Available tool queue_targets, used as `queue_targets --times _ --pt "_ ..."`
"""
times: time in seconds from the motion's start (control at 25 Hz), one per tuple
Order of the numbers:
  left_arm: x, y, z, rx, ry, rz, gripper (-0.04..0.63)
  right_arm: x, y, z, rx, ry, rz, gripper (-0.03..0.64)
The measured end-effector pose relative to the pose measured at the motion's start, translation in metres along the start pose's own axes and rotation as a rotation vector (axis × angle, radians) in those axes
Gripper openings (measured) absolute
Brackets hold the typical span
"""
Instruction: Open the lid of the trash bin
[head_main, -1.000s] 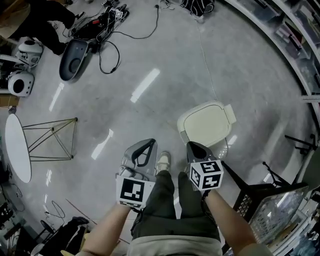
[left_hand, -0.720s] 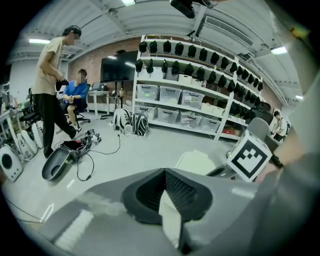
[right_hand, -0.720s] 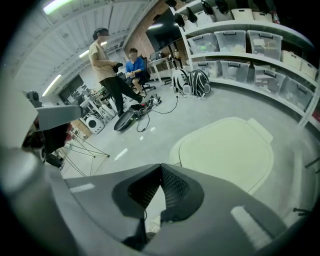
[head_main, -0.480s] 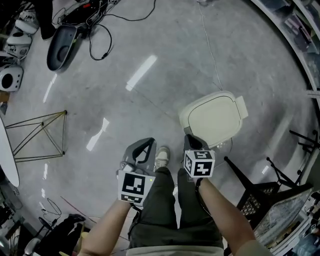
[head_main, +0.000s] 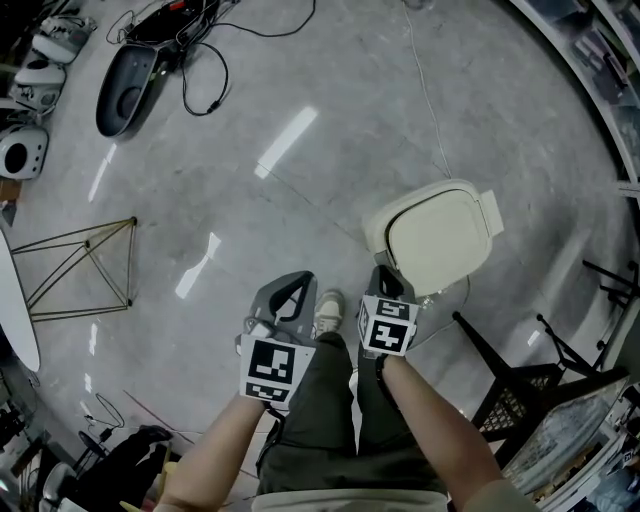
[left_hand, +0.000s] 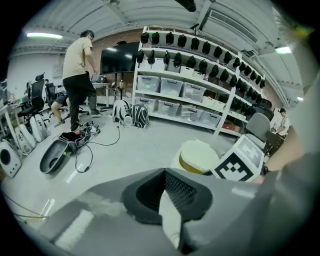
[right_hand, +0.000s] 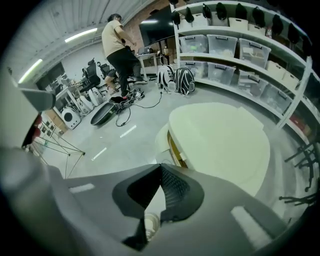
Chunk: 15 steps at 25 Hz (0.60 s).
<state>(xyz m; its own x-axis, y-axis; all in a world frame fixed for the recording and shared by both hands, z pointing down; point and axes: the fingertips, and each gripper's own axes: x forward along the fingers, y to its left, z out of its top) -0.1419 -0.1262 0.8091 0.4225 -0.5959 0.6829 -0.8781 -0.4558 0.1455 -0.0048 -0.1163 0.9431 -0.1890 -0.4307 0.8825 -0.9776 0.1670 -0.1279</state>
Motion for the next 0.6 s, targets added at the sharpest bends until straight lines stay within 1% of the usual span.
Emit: queue_targets --times 0.16,0.32,0.44,0.6 --pt "-0.011 0.001 0.013 0.011 0.0 -0.002 0.002 -0.013 0.003 0.009 0.026 0.005 0.032 0.003" --pt "-0.025 -0.001 0.032 0.017 0.0 -0.004 0.002 -0.04 0.004 0.03 0.013 -0.02 0.048 0.003" --pt "-0.033 -0.003 0.056 0.034 -0.015 -0.01 0.002 -0.064 0.0 0.052 0.014 -0.052 0.055 0.003" --pt "-0.05 -0.012 0.099 0.059 -0.042 -0.017 0.002 -0.112 -0.007 0.086 0.028 -0.096 0.08 0.003"
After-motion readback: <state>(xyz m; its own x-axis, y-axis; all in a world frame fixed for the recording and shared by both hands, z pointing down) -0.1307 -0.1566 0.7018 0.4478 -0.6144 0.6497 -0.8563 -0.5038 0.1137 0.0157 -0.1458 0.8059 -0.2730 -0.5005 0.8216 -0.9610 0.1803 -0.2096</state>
